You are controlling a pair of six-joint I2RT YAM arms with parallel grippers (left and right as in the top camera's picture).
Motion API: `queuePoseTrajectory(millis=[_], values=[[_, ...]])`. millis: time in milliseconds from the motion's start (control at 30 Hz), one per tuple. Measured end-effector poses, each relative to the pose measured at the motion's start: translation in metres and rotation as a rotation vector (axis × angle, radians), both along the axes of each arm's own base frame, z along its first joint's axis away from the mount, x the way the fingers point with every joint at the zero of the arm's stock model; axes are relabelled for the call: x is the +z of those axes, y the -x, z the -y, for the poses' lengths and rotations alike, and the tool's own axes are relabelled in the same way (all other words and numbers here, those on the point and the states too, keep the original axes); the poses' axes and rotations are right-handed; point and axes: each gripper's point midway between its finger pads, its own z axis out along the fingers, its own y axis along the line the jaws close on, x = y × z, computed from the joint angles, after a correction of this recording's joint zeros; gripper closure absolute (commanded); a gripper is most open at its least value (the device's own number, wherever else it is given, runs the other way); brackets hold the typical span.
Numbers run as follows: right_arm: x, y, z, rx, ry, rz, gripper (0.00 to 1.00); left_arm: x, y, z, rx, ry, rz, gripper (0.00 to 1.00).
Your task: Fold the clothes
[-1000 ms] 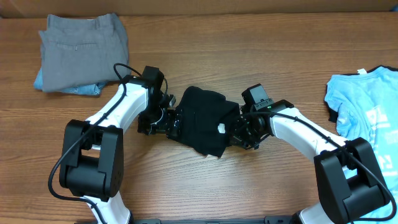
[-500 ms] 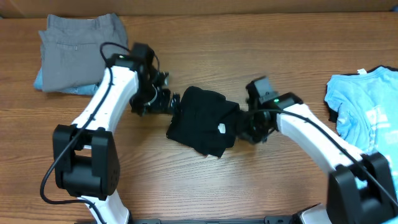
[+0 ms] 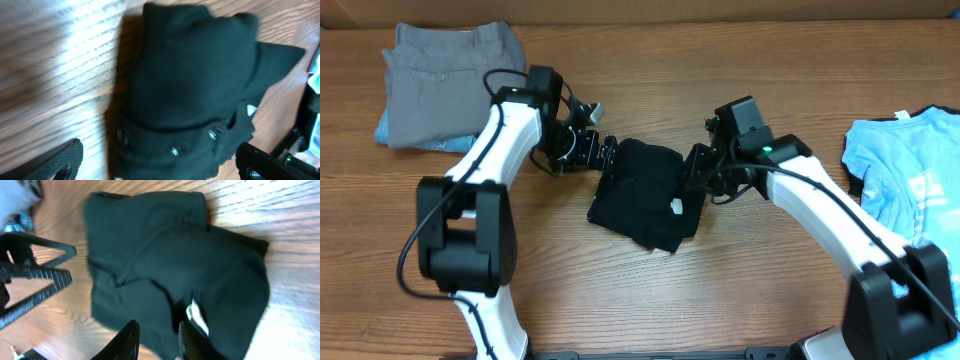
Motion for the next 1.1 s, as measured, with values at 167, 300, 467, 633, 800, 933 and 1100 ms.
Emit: queuePoseTrajectory(millis=[167,300,467,633,800,933,1100], values=[[-0.045,0.003,-0.004,-0.019,0.01,-0.132,0.71,-0.02,0.005,0.004,0.0,0.026,-0.067,0.0],[-0.074,0.009,-0.004,-0.052,0.021,-0.227,0.74,-0.021,0.006,0.006,-0.001,0.038,-0.075,0.0],[-0.081,0.011,-0.004,-0.078,-0.021,-0.29,0.74,-0.021,0.007,0.008,-0.007,0.042,-0.075,0.0],[-0.081,0.011,-0.005,-0.086,-0.039,-0.306,0.75,-0.026,0.011,0.015,-0.035,0.056,-0.066,0.0],[-0.081,0.011,-0.005,-0.087,-0.041,-0.308,0.75,-0.029,0.019,0.037,-0.067,0.134,-0.1,0.0],[-0.081,0.011,-0.005,-0.087,-0.043,-0.308,0.75,-0.029,0.024,0.054,-0.079,0.222,-0.139,0.0],[-0.081,0.011,-0.005,-0.087,-0.043,-0.308,0.75,-0.028,0.032,0.081,-0.117,0.328,-0.182,0.07]])
